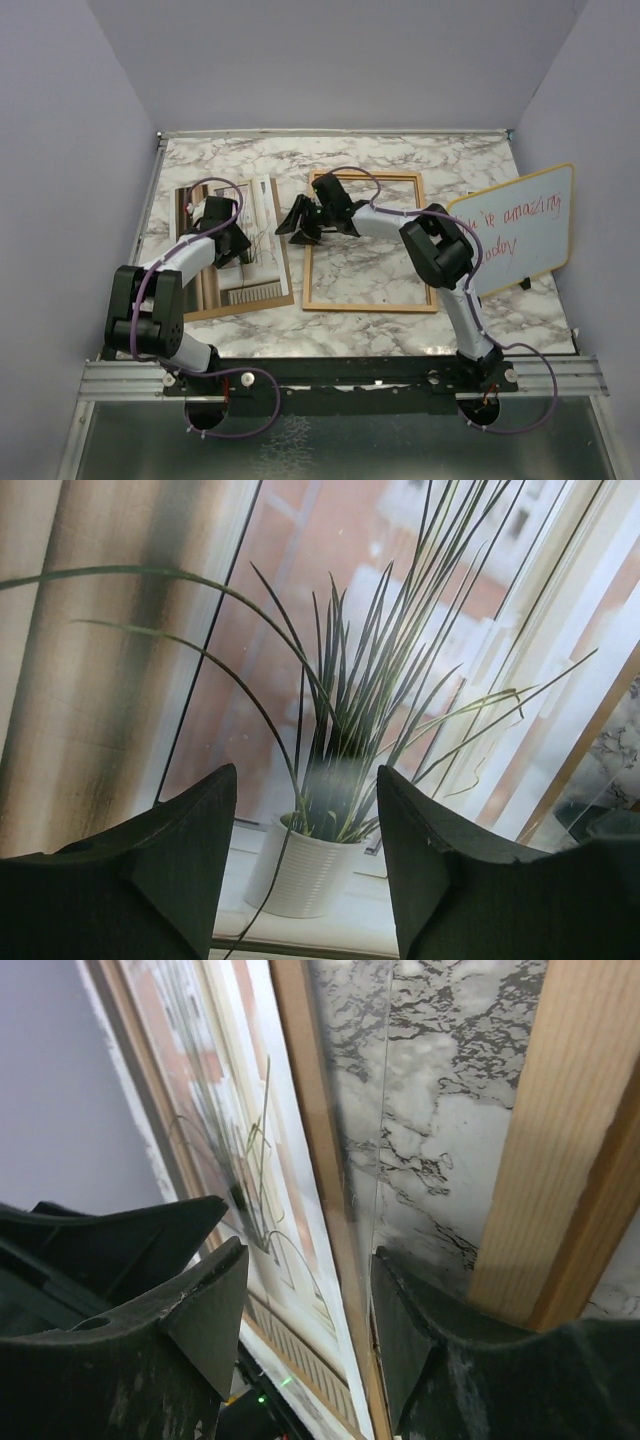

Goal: Put the photo into the frame
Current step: Move the photo frame to the center of the board, then pick up the photo frame item at the center of the board.

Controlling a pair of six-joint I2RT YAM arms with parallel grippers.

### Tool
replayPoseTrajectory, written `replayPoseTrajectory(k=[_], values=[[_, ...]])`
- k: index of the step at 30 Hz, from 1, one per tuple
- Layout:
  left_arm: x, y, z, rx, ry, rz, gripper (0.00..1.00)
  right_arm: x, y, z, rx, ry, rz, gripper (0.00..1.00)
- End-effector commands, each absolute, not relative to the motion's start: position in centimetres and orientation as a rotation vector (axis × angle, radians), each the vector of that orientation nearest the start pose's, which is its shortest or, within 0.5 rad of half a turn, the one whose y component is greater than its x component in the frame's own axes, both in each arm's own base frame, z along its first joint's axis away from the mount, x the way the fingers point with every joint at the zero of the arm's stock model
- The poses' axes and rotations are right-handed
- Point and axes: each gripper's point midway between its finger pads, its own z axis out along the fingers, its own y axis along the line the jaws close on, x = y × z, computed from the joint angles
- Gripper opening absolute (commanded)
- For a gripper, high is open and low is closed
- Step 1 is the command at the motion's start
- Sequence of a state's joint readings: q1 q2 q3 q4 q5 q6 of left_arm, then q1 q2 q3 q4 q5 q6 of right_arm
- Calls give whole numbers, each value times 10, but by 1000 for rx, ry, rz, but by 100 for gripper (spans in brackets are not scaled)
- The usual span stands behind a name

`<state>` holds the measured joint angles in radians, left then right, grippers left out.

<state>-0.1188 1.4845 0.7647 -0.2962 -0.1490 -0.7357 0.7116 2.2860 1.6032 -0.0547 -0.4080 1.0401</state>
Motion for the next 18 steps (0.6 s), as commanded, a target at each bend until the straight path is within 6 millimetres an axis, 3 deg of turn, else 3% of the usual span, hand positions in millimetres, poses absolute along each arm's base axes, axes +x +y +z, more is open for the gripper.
replayPoseTrajectory(k=[1,9,13,18], values=[[309,-39,4,-846,2533,-91,60,360,461,73,110,2491,1463,56],[306,-39,1,-844,2546,-89,59,362,469,108,-60,2304,1574,48],[306,-39,0,-843,2552,-85,59,363,475,121,-120,2219,1638,38],[306,-39,0,-844,2549,-83,55,363,479,129,-187,2142,1671,35]])
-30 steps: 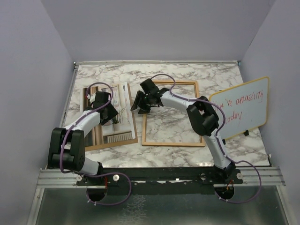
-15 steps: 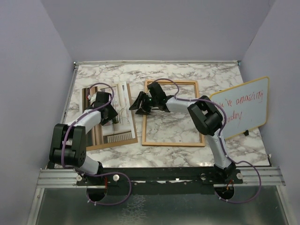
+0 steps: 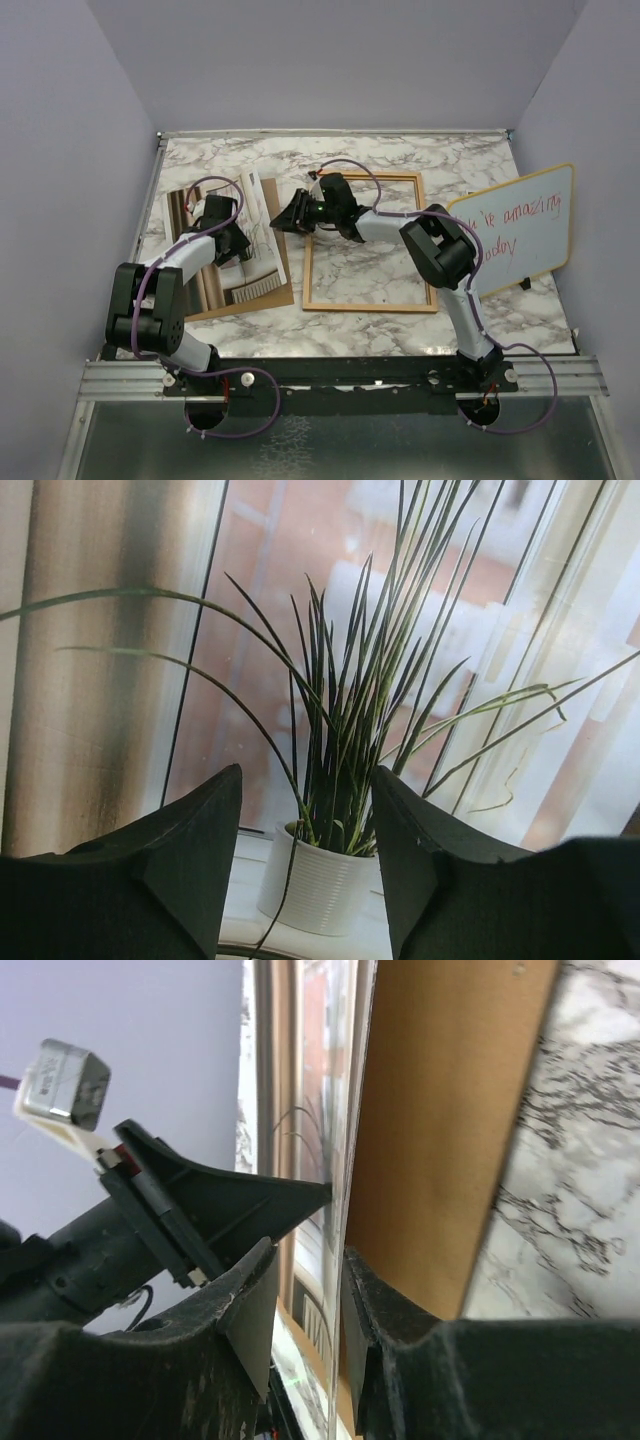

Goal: Put the photo into the frame
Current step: Pick up the photo frame item at the center of the board.

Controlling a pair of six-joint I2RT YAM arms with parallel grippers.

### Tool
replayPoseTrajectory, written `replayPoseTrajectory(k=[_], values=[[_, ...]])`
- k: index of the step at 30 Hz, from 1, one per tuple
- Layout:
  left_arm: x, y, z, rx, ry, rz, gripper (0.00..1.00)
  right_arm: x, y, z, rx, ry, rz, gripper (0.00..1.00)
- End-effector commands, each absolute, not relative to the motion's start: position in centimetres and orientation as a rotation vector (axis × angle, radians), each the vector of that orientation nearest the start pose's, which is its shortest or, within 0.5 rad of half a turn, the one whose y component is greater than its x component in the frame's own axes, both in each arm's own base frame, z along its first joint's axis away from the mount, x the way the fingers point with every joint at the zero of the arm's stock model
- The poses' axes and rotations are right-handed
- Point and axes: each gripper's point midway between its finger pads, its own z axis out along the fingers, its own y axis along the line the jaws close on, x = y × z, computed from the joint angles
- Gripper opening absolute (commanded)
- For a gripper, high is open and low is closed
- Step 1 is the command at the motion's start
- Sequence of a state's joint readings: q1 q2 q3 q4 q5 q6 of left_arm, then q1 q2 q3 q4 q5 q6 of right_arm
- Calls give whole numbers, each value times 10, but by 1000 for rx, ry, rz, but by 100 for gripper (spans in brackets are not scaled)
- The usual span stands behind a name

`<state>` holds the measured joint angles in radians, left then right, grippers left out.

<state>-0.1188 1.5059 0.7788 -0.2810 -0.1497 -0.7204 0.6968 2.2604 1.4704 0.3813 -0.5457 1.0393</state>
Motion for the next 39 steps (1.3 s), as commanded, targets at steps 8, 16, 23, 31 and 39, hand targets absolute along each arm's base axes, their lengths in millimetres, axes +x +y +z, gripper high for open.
replayPoseTrajectory(k=[8,16,23,31,39], values=[[306,-38,5,-838,2538,-83,53,378,480,124,-169,2131,1586,25],[312,-39,34,-814,2488,-116,61,397,474,130,-154,2108,1438,1],[324,-21,96,-741,2366,-45,78,395,449,160,-149,2158,1262,1],[334,-12,108,-750,2340,-38,84,377,422,177,-143,2232,1150,0],[325,-13,87,-791,2373,-40,88,369,380,177,-69,2280,939,0]])
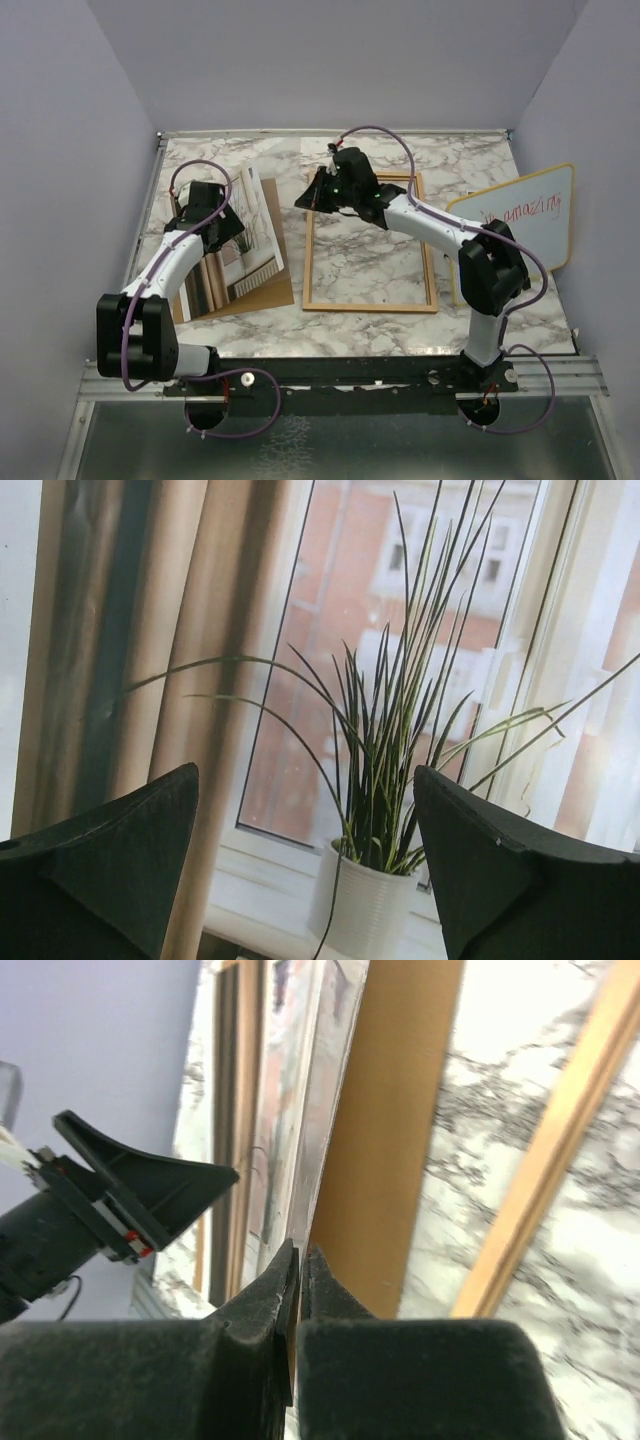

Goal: Put the photo into the frame
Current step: Pick up the photo frame item at the center of the board.

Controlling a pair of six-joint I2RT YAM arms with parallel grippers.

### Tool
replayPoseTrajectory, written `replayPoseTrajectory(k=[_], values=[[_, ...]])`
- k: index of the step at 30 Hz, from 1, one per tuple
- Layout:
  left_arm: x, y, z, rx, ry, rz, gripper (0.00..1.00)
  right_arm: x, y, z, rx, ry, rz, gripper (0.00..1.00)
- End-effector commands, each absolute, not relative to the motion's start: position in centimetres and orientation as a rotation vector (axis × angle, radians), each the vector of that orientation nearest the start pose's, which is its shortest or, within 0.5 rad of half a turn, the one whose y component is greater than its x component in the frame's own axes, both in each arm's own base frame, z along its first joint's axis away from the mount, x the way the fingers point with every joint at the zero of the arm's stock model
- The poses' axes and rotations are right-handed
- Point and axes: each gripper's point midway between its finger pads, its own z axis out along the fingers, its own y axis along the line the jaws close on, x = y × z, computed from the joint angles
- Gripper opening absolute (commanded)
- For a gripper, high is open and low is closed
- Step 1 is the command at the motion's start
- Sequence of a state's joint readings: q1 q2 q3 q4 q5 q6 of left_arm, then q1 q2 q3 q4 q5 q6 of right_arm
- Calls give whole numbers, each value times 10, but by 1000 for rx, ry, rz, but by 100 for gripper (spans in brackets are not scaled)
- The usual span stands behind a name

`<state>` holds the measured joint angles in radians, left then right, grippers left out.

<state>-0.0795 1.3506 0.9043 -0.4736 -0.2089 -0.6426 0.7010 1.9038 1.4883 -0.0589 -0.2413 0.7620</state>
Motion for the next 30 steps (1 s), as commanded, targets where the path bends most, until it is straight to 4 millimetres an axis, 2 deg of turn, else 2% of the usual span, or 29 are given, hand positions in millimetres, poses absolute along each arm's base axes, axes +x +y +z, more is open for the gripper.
replayPoseTrajectory(k=[1,4,8,14,18,20,24,30], values=[[324,-13,85,-794,2375,-35,89,368,374,174,-61,2288,911,0],[320,-11,76,-803,2392,-20,89,360,357,165,-55,2305,864,0],[315,-19,58,-824,2423,-63,88,344,339,143,-40,2318,917,1],[303,-27,24,-864,2491,-98,73,327,333,108,47,2339,1120,1],[296,-28,13,-878,2513,-93,68,324,333,100,85,2337,1177,2],[293,-28,7,-883,2530,-90,67,324,337,100,86,2327,1207,11],[288,-29,-1,-889,2550,-90,65,322,346,99,65,2317,1285,35],[289,-30,-3,-887,2555,-92,65,325,359,101,43,2297,1369,49]])
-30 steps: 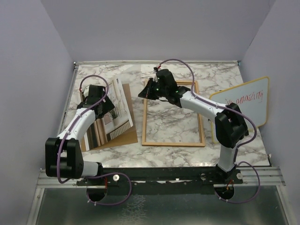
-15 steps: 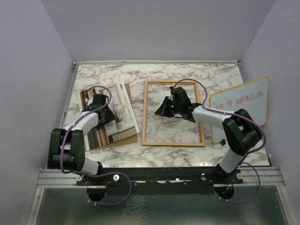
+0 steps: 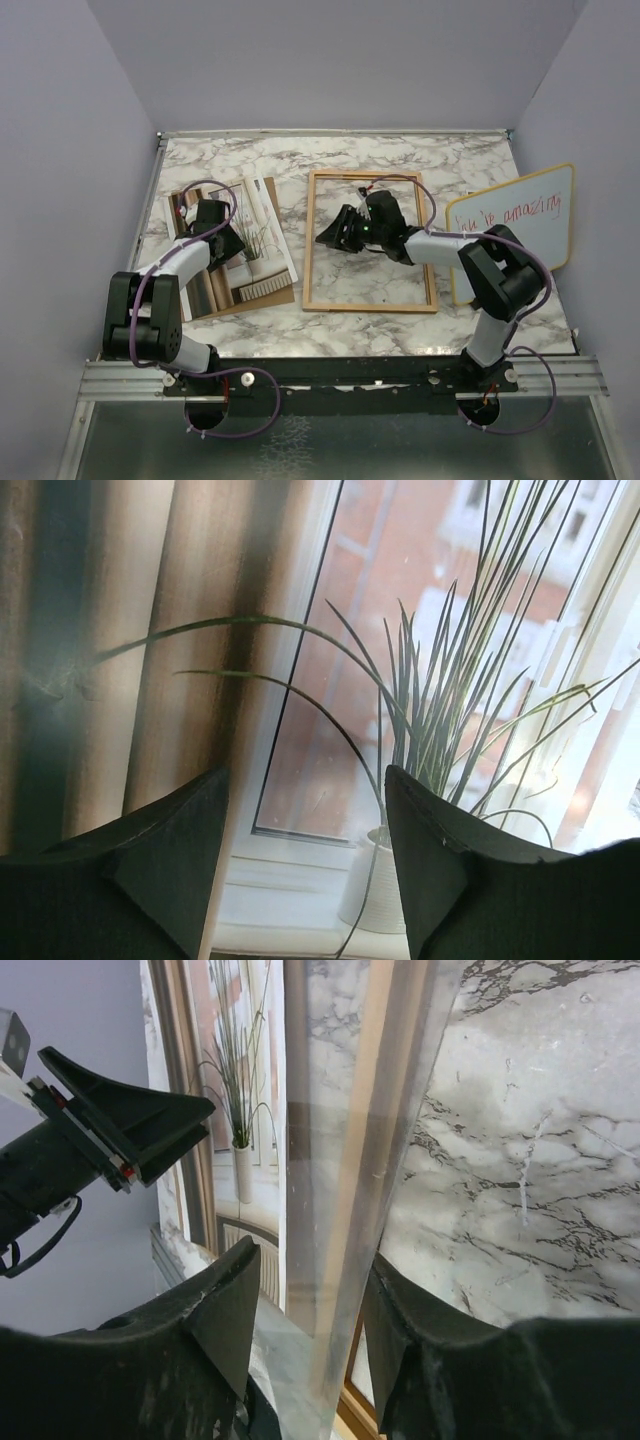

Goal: Put the photo into the frame
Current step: Pick up the photo frame item at the center of the board.

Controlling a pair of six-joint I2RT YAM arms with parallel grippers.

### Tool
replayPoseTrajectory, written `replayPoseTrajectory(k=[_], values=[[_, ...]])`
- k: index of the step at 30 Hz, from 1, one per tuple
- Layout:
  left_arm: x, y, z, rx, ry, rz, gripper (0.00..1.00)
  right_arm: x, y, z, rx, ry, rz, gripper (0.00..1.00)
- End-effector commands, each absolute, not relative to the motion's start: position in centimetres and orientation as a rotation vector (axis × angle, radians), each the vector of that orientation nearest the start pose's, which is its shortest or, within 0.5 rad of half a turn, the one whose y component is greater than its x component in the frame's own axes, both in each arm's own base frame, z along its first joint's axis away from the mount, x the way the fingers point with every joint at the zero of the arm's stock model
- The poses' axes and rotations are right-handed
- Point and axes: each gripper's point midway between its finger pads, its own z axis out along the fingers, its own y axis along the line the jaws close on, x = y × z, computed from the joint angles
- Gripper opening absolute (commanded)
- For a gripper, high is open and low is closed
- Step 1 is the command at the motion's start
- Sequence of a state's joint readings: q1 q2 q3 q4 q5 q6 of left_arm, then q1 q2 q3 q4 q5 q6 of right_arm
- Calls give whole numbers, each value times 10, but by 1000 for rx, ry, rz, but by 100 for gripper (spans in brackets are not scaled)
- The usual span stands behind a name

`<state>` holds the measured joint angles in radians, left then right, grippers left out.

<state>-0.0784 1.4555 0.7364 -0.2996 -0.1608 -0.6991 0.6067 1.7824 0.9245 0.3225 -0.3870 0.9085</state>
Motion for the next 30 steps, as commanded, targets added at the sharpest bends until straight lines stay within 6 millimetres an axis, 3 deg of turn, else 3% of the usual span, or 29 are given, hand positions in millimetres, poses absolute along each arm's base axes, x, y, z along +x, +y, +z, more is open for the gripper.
replayPoseTrajectory(k=[1,4,8,10,14,16,19,24,30], values=[[289,-30,-2,-885,2554,-94,65,326,360,102,40,2291,1377,53],[288,-31,-4,-887,2561,-97,63,329,367,106,25,2262,1419,58],[288,-32,-4,-885,2560,-104,62,334,375,112,5,2236,1468,54],[289,-32,-2,-884,2555,-111,62,337,379,113,1,2235,1482,43],[292,-35,7,-874,2541,-140,62,342,382,111,17,2263,1464,10],[294,-36,15,-864,2531,-151,62,344,378,114,26,2257,1434,1],[299,-36,32,-841,2508,-161,65,345,372,124,18,2247,1381,0],[311,-29,70,-784,2443,-138,70,346,353,163,-2,2242,1222,1],[315,-21,83,-719,2440,-74,74,337,315,200,17,2267,1010,0]])
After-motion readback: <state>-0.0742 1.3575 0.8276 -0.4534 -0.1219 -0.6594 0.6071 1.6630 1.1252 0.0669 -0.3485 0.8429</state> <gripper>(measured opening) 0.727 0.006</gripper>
